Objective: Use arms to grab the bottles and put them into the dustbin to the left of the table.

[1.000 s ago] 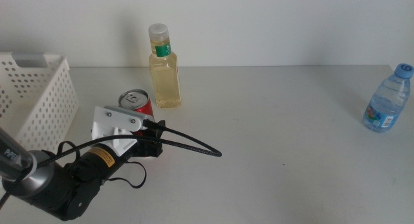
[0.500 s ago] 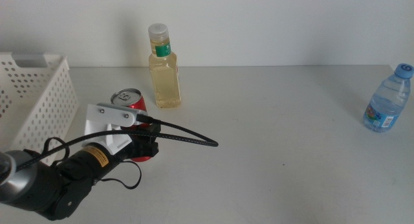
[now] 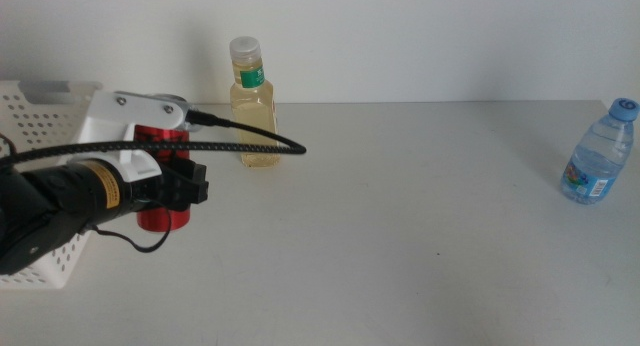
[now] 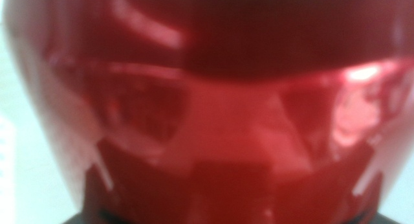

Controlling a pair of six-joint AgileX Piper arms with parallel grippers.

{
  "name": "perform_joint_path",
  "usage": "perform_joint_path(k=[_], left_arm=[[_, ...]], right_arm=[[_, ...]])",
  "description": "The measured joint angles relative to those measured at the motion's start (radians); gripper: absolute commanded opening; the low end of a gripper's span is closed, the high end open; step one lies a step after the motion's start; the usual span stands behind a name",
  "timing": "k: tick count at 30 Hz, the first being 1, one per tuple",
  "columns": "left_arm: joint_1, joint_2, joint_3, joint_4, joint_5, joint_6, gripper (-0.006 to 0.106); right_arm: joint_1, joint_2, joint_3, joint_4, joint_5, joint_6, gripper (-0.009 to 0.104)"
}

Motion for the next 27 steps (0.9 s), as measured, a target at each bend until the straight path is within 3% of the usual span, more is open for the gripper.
perform_joint_path(k=[4, 7, 12, 22, 27], left_arm=[[-0.039, -0.075, -0.083, 0.115, 0.233, -0.164, -0.002], [-0.07, -0.11, -0.16, 0.127, 0.384, -0.187, -0.002], [-0.096, -0.127, -0.269, 0.069, 0.551, -0.12, -0.002], [-0.096, -0.128, -0.333, 0.026, 0.586, -0.092, -0.002], [-0.091, -0.128, -0.352, -0.162, 0.627, 0.055, -0.002]], right_arm=[[0.0, 0.0, 0.0, 0.0, 0.0, 0.0, 0.094], [0.0, 0.0, 0.0, 0.0, 0.0, 0.0, 0.094], [0.0, 0.0, 0.0, 0.0, 0.0, 0.0, 0.094], [0.0, 0.0, 0.0, 0.0, 0.0, 0.0, 0.094], [0.0, 0.0, 0.0, 0.0, 0.0, 0.0, 0.094]])
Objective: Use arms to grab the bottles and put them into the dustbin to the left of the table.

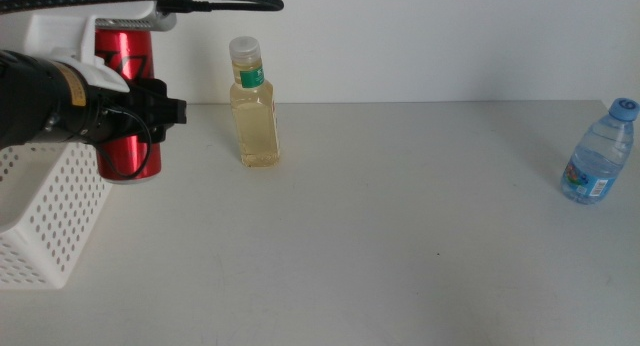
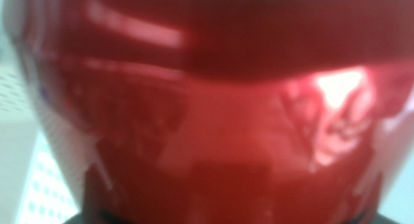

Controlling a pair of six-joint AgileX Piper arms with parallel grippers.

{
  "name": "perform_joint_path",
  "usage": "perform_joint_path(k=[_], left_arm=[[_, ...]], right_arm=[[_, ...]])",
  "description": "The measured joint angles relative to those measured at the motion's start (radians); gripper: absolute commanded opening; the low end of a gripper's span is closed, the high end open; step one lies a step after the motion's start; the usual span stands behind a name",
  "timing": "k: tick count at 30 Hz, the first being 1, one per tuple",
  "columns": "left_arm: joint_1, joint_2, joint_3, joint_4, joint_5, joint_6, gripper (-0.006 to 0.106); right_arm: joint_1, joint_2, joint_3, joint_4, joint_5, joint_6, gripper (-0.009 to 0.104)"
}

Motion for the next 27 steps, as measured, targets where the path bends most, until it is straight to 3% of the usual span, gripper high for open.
perform_joint_path(k=[6, 9, 19, 27], left_arm=[[0.008, 0.02, -0.071, -0.405, 0.171, 0.496, -0.002], [0.032, 0.041, -0.144, -0.488, 0.284, 0.579, -0.002], [0.344, 0.195, -0.446, -0.489, 0.667, 0.592, -0.002], [0.509, 0.346, -0.623, -0.468, 0.741, 0.684, -0.002]], right_arm=[[0.0, 0.0, 0.0, 0.0, 0.0, 0.0, 0.094], [0.0, 0.0, 0.0, 0.0, 0.0, 0.0, 0.094], [0.0, 0.0, 0.0, 0.0, 0.0, 0.0, 0.094], [0.0, 0.0, 0.0, 0.0, 0.0, 0.0, 0.094]])
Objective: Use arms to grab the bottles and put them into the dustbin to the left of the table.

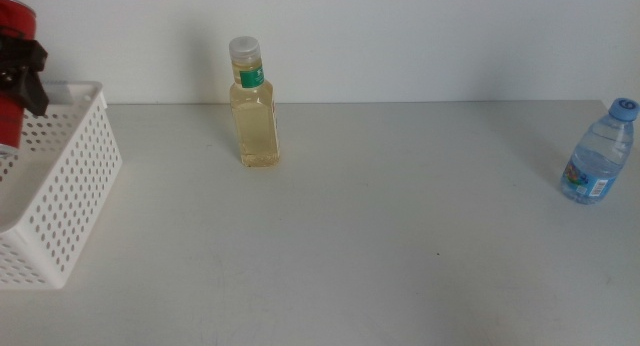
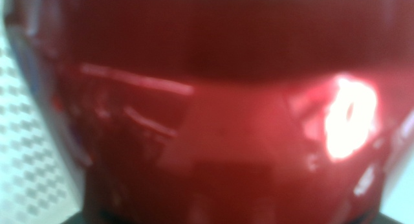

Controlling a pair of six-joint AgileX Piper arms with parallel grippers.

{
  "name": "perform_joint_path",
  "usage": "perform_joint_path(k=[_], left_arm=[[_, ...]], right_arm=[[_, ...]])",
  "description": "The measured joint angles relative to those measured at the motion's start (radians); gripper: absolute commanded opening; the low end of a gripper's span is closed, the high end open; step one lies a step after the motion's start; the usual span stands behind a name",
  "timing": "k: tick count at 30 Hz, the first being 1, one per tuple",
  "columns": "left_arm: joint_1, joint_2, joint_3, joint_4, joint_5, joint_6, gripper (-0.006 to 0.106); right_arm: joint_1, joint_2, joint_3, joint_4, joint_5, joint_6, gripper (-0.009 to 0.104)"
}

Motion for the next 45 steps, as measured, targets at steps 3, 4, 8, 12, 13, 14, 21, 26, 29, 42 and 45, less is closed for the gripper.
perform_joint_path(k=[3, 4, 8, 12, 13, 14, 21, 26, 29, 42, 45], left_arm=[[0.045, 0.048, -0.034, 0.009, -0.001, 0.065, -0.002], [0.059, 0.064, -0.037, 0.011, -0.002, 0.08, -0.002], [0.1, 0.12, -0.041, 0.016, -0.001, 0.102, -0.002], [0.118, 0.176, -0.042, 0.026, -0.004, 0.121, -0.002], [0.119, 0.191, -0.042, 0.038, -0.006, 0.13, -0.002], [0.119, 0.206, -0.042, 0.047, -0.007, 0.141, -0.002], [0.119, 0.292, -0.042, 0.073, -0.016, 0.185, -0.002], [0.119, 0.35, -0.042, 0.113, -0.033, 0.189, -0.002], [0.119, 0.389, -0.042, 0.127, -0.05, 0.191, -0.002], [0.118, 0.507, -0.051, 0.113, -0.081, 0.188, 0.005], [0.118, 0.512, -0.051, 0.113, -0.092, 0.188, 0.017]], right_arm=[[0.0, 0.0, 0.0, 0.0, 0.0, 0.0, 0.094], [0.0, 0.0, 0.0, 0.0, 0.0, 0.0, 0.094], [0.0, 0.0, 0.0, 0.0, 0.0, 0.0, 0.094], [0.0, 0.0, 0.0, 0.0, 0.0, 0.0, 0.094], [0.0, 0.0, 0.0, 0.0, 0.0, 0.0, 0.094], [0.0, 0.0, 0.0, 0.0, 0.0, 0.0, 0.094], [0.0, 0.0, 0.0, 0.0, 0.0, 0.0, 0.094], [0.0, 0.0, 0.0, 0.0, 0.0, 0.0, 0.094], [0.0, 0.0, 0.0, 0.0, 0.0, 0.0, 0.094], [0.0, 0.0, 0.0, 0.0, 0.0, 0.0, 0.094], [0.0, 0.0, 0.0, 0.0, 0.0, 0.0, 0.094]])
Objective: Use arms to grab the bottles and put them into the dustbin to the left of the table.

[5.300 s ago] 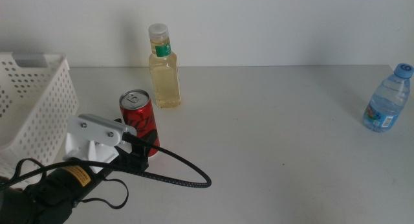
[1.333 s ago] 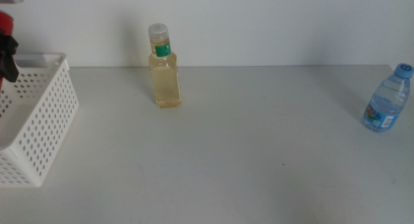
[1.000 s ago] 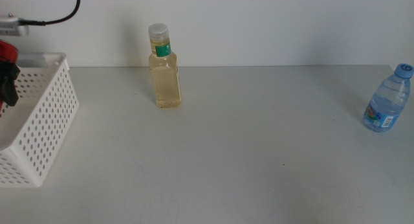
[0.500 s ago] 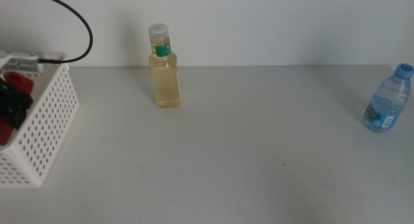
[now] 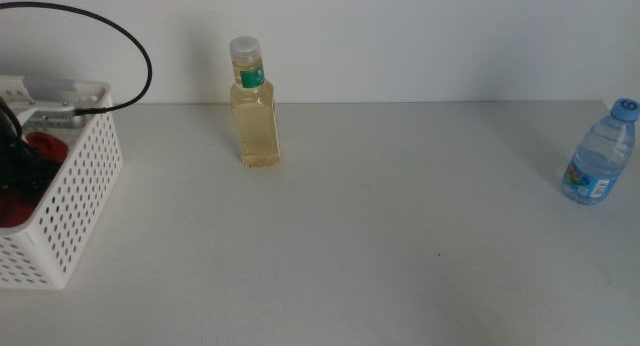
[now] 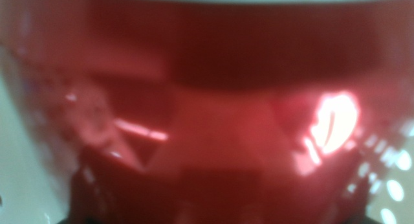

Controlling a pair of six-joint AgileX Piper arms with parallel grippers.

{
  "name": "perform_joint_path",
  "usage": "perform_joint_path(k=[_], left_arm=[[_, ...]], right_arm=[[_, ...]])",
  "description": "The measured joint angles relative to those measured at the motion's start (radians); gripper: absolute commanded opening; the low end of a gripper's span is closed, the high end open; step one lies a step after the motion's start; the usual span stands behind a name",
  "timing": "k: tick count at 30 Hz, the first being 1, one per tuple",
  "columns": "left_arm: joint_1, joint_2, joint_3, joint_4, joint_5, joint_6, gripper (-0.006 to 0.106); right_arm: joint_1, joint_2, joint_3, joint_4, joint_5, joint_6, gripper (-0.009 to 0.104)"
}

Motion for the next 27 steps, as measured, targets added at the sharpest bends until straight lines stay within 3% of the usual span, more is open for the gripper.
perform_joint_path(k=[2, 3, 6, 18, 27], left_arm=[[0.0, 0.001, 0.0, 0.0, -0.004, 0.0, 0.031], [0.0, 0.001, 0.0, 0.0, -0.006, 0.0, 0.075], [0.0, 0.001, -0.001, 0.0, -0.006, -0.002, 0.094], [-0.001, -0.053, -0.113, 0.017, 0.054, -0.054, 0.094], [-0.04, -0.263, -0.186, 0.017, 0.07, -0.164, 0.094]], right_arm=[[0.0, 0.0, 0.0, 0.0, 0.0, 0.0, 0.094], [0.0, 0.0, 0.0, 0.0, 0.0, 0.0, 0.094], [0.0, 0.0, 0.0, 0.0, 0.0, 0.0, 0.094], [0.0, 0.0, 0.0, 0.0, 0.0, 0.0, 0.094], [0.0, 0.0, 0.0, 0.0, 0.0, 0.0, 0.094]])
